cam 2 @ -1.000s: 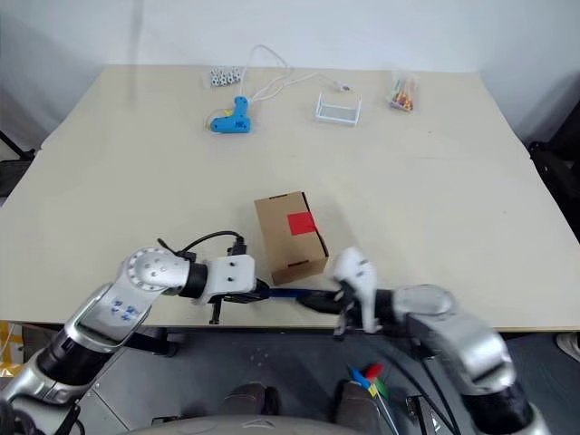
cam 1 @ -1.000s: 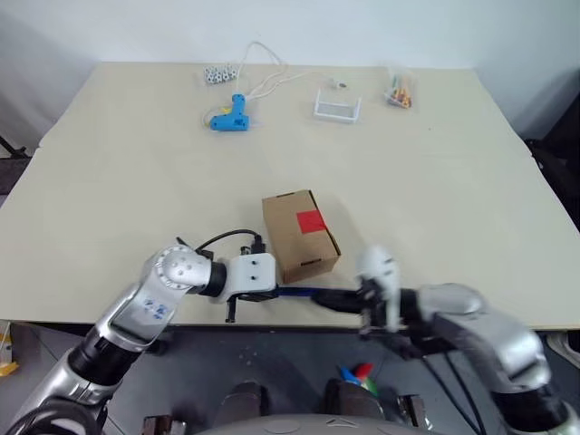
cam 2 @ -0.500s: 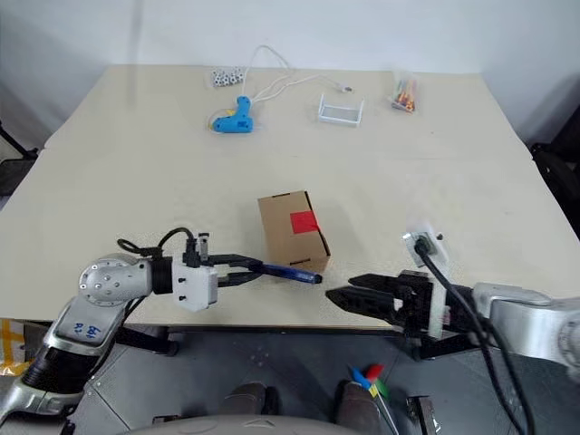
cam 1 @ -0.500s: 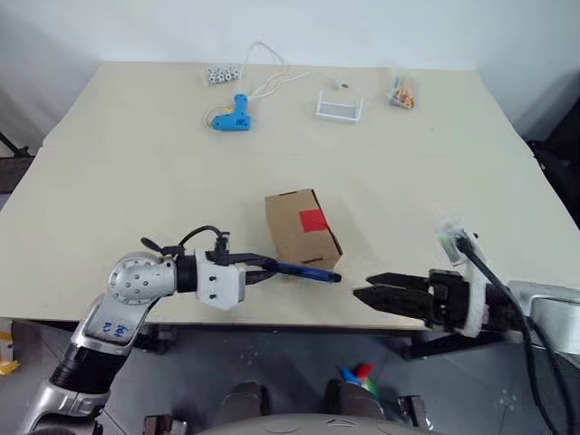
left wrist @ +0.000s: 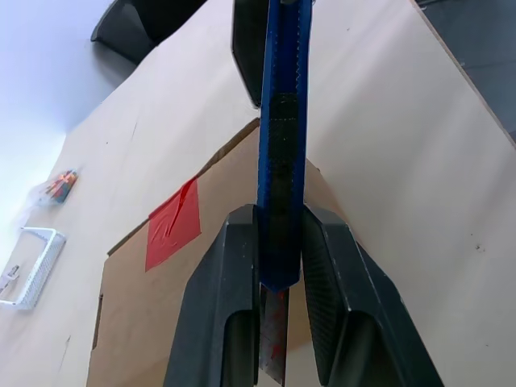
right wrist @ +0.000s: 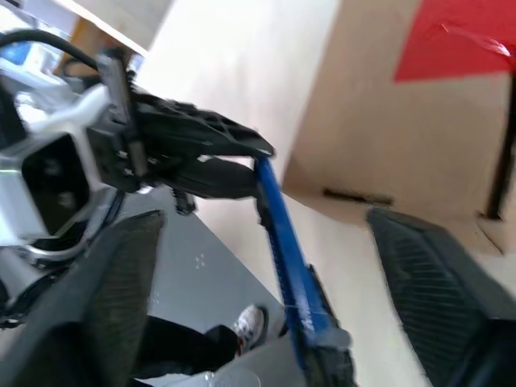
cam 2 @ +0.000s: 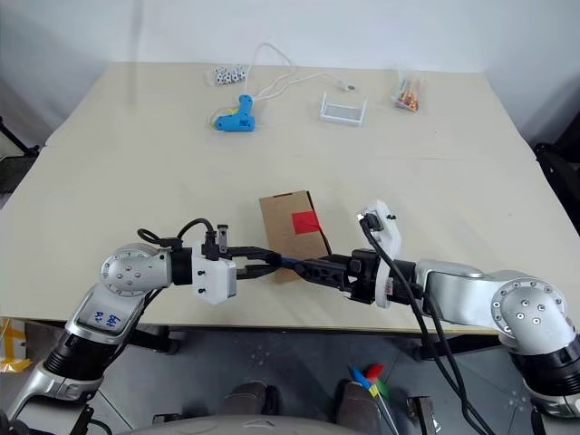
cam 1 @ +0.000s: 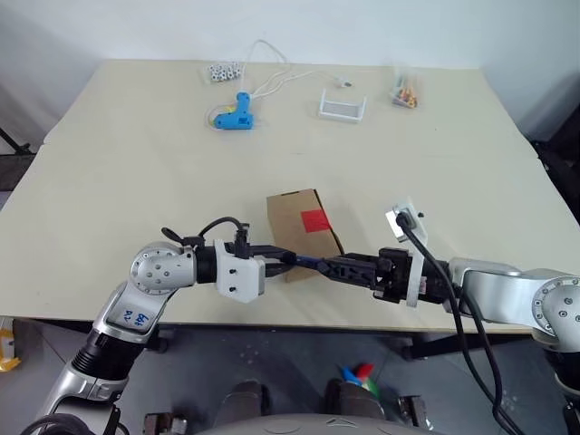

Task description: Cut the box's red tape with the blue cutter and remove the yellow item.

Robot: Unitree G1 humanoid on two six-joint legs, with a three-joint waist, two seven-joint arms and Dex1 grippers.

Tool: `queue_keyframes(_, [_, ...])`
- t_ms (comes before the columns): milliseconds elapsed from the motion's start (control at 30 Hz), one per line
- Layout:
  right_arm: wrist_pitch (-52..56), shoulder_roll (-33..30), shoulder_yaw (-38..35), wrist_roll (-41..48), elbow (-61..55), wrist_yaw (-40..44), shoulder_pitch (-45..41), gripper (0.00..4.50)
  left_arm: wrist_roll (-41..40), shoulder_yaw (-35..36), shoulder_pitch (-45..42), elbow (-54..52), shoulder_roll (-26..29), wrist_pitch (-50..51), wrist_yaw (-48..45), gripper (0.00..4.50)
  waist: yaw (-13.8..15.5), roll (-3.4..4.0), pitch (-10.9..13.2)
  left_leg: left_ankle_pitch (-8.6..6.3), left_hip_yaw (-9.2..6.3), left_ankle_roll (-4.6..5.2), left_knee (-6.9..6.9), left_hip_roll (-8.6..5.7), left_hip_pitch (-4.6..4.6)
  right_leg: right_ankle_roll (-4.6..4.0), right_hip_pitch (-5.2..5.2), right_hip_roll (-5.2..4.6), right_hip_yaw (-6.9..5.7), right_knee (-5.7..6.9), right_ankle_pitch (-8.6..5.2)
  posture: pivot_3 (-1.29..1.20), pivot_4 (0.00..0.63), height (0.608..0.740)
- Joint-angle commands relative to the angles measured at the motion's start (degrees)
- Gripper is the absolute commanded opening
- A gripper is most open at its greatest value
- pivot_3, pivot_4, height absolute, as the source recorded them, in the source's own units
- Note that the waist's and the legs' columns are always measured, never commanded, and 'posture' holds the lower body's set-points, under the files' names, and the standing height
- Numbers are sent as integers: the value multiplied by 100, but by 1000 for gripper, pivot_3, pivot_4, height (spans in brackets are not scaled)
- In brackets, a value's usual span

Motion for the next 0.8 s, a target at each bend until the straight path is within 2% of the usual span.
queue_keyframes(33, [11, 122, 5, 111, -36, -54, -107, 2689, 22, 21, -76, -62, -12, -21, 84, 437, -2, 0, 0, 0, 0, 0, 0, 1, 0, 0, 0, 0, 0, 0, 0, 0, 150, 740])
queue_keyframes(400, [17, 250, -31, 111, 27, -165, -46, 2689, 76, -47, -106, -115, -102, 53, 141, 437, -1, 0, 0, 0, -1, 0, 0, 1, 0, 0, 0, 0, 1, 0, 0, 0, 150, 740])
queue_keyframes(500, [14, 241, -35, 111, 9, -162, 0, 2089, 90, -54, -123, -101, -111, 42, 141, 437, 0, 0, 0, 0, -1, 0, 0, 1, 0, 0, 0, 0, 1, 0, 0, 0, 150, 740])
queue_keyframes(700, [32, 212, -35, 111, -1, -125, 72, 184, 102, -50, -143, -79, -113, 32, 140, 437, -2, 0, 0, 0, -1, 0, 0, 2, 0, 0, 0, 0, 1, -1, 0, 0, 150, 740])
queue_keyframes(800, [32, 204, -43, 111, -1, -94, 95, 163, 110, -46, -142, -81, -110, 27, 141, 437, 0, 0, 0, 0, -1, 0, 0, 2, 0, 0, -1, 0, 1, -1, 0, 0, 150, 740])
